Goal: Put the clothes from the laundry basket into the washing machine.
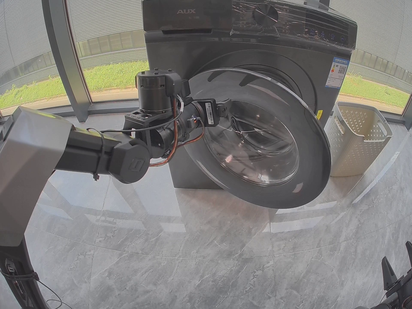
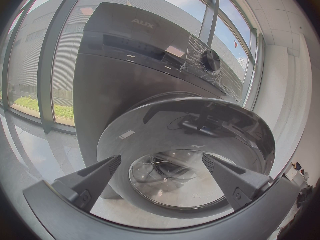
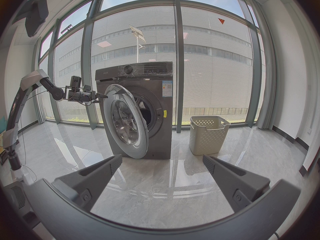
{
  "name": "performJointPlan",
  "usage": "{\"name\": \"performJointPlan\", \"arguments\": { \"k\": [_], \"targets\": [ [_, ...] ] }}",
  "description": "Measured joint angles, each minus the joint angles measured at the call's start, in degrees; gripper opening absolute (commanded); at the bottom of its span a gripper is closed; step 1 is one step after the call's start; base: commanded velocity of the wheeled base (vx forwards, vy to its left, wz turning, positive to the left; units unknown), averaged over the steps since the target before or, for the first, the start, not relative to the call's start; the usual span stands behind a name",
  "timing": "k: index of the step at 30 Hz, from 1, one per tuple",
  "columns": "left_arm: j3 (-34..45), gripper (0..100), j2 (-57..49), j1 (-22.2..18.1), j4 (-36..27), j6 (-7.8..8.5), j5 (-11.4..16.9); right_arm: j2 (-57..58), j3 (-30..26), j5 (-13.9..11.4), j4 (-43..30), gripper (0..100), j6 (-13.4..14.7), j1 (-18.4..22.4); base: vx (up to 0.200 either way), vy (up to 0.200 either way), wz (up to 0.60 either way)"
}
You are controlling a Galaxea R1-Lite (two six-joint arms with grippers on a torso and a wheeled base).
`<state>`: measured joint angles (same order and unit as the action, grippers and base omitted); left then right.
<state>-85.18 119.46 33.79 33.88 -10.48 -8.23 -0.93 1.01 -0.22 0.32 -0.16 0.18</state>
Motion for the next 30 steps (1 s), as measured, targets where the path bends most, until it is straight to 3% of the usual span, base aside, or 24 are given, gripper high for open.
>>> {"name": "performJointPlan", "arguments": {
  "k": [8, 12, 19, 24, 30],
  "targets": [
    [-5.7, 100, 2.2, -0.9, -0.3, -0.27, -0.5, 0.0, 0.0, 0.0, 0.0, 100, 0.0, 0.0, 0.0, 0.0, 0.0],
    [-9.8, 100, 4.4, -1.4, -0.7, -0.38, -2.6, 0.0, 0.0, 0.0, 0.0, 100, 0.0, 0.0, 0.0, 0.0, 0.0],
    [-11.4, 100, 6.1, -2.2, -2.3, -2.54, -4.0, 0.0, 0.0, 0.0, 0.0, 100, 0.0, 0.0, 0.0, 0.0, 0.0],
    [-6.9, 100, 3.8, -2.0, -2.5, -2.76, -4.0, 0.0, 0.0, 0.0, 0.0, 100, 0.0, 0.0, 0.0, 0.0, 0.0],
    [6.9, 100, -3.4, -0.7, -2.4, -2.6, -3.4, 0.0, 0.0, 0.0, 0.0, 100, 0.0, 0.0, 0.0, 0.0, 0.0]
  ]
}}
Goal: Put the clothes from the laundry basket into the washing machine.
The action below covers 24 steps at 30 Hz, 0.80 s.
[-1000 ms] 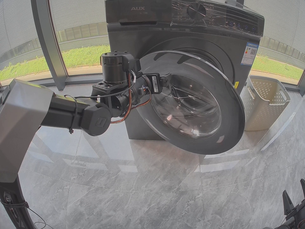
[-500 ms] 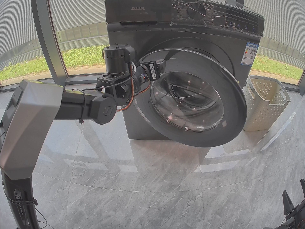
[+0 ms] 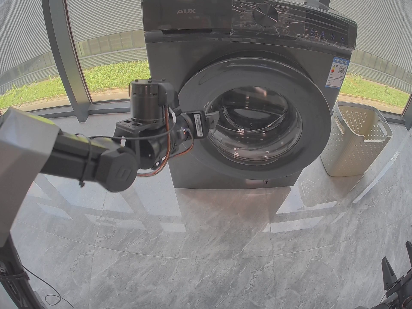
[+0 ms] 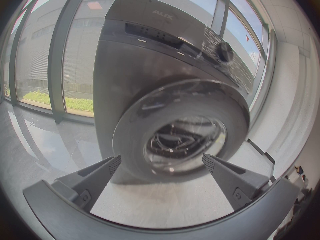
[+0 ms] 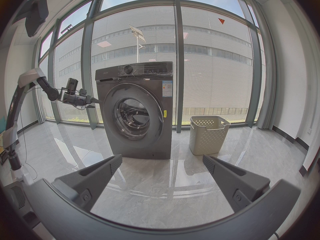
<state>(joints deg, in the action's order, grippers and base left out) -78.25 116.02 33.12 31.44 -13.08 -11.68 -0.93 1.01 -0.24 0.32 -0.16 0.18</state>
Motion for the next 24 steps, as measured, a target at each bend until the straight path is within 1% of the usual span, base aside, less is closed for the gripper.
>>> {"name": "performJointPlan", "arguments": {
  "k": [4, 7, 12, 16, 20, 21, 24],
  "targets": [
    [11.3, 100, -7.0, 0.8, 0.2, 0.66, 0.6, 0.0, 0.0, 0.0, 0.0, 100, 0.0, 0.0, 0.0, 0.0, 0.0],
    [20.7, 100, -13.8, 1.2, 0.4, 1.48, 1.1, 0.0, 0.0, 0.0, 0.0, 100, 0.0, 0.0, 0.0, 0.0, 0.0],
    [33.9, 100, -25.6, 0.9, 0.7, 2.6, 1.5, 0.0, 0.0, 0.0, 0.0, 100, 0.0, 0.0, 0.0, 0.0, 0.0],
    [43.4, 100, -36.6, -1.3, 0.7, 3.89, 2.5, 0.0, 0.0, 0.0, 0.0, 100, 0.0, 0.0, 0.0, 0.0, 0.0],
    [51.7, 100, -48.4, -4.6, 0.3, 5.07, 3.9, 0.0, 0.0, 0.0, 0.0, 100, 0.0, 0.0, 0.0, 0.0, 0.0],
    [52.8, 100, -50.1, -5.2, 0.2, 5.25, 4.1, 0.0, 0.0, 0.0, 0.0, 100, 0.0, 0.0, 0.0, 0.0, 0.0],
    [58.4, 100, -59.5, -8.9, -1.1, 6.51, 5.0, 0.0, 0.0, 0.0, 0.0, 100, 0.0, 0.0, 0.0, 0.0, 0.0]
  ]
}}
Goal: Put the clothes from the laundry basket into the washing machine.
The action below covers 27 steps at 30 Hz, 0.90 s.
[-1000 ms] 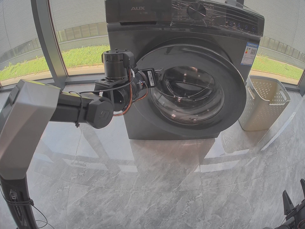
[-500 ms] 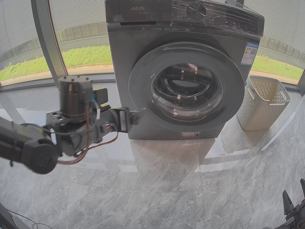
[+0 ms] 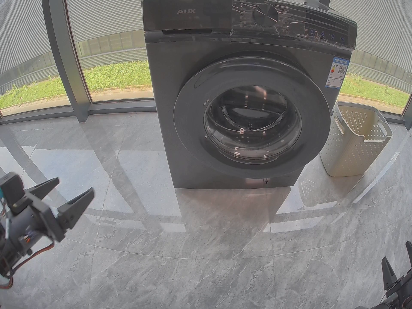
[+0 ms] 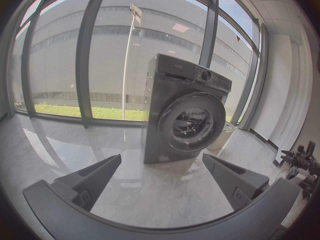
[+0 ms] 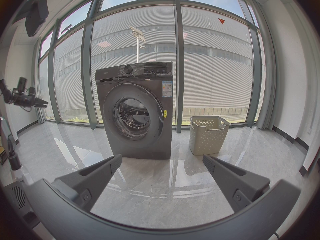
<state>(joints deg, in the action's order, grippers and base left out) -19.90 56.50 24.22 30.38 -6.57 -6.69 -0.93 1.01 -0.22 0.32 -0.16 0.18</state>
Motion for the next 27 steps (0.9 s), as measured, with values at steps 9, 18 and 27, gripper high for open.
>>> {"name": "performJointPlan", "arguments": {
  "k": [9, 18, 27],
  "targets": [
    [12.9, 100, -24.9, -14.6, -6.7, 4.94, 3.5, 0.0, 0.0, 0.0, 0.0, 100, 0.0, 0.0, 0.0, 0.0, 0.0],
    [18.0, 100, -45.9, -24.0, -28.1, 7.57, 7.0, 0.0, 0.0, 0.0, 0.0, 100, -0.1, 0.1, 0.0, 0.0, 0.0],
    [18.8, 100, -51.4, -26.9, -28.6, 7.63, 5.0, 0.0, 0.0, 0.1, 0.0, 100, 0.5, 0.1, 0.0, 0.0, 0.0]
  ]
}}
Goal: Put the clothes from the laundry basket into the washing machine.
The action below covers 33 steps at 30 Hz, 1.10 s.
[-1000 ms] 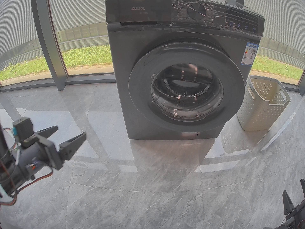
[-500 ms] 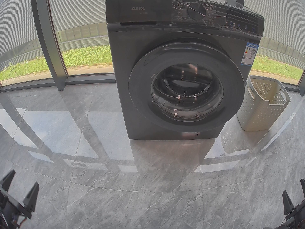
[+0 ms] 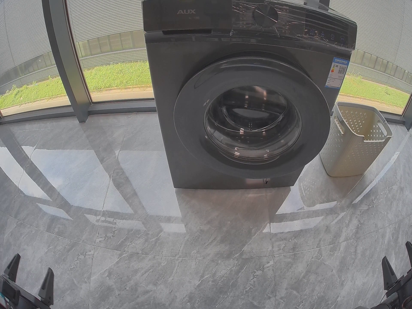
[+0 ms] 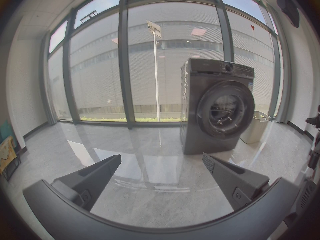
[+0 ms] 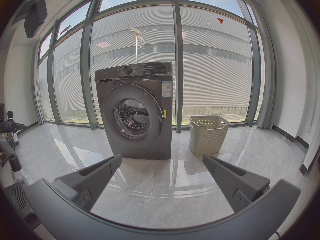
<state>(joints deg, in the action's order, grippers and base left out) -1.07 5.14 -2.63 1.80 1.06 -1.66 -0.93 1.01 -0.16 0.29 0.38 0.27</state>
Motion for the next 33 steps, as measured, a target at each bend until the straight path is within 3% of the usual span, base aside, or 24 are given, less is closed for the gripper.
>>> {"name": "performJointPlan", "arguments": {
  "k": [3, 9, 12, 15, 19, 23, 33],
  "targets": [
    [0.1, 100, -1.0, 0.6, -2.1, -0.11, 2.4, 0.0, 0.0, -0.1, 0.1, 100, 0.0, 0.0, 0.0, 0.0, 0.0],
    [0.1, 100, -3.4, 2.0, -1.8, -0.27, 2.2, 0.0, 3.0, -1.6, 2.5, 100, -0.2, 0.0, 0.0, 0.0, 0.0],
    [0.1, 100, -3.9, 2.3, -1.8, -0.17, 2.1, -0.1, 6.4, -5.6, 1.4, 100, -0.1, -0.3, 0.0, 0.0, 0.0],
    [0.1, 100, -4.2, 2.4, -1.7, -0.13, 2.1, -1.5, 8.3, -11.3, -0.8, 100, 0.8, -0.9, 0.0, 0.0, 0.0],
    [0.1, 100, -4.4, 2.5, -1.6, -0.11, 2.0, -7.3, 9.5, -14.3, -0.6, 100, 2.4, -2.0, 0.0, 0.0, 0.0],
    [0.1, 100, -4.5, 2.5, -1.6, -0.06, 1.9, -14.2, 10.3, -15.6, 2.7, 100, 3.1, -2.9, 0.0, -0.15, 0.0],
    [0.1, 100, -4.5, 2.6, -1.6, -0.06, 1.8, -38.8, 12.5, -17.1, 19.3, 100, 3.7, -5.5, 0.0, -0.2, 0.0]
  ]
}}
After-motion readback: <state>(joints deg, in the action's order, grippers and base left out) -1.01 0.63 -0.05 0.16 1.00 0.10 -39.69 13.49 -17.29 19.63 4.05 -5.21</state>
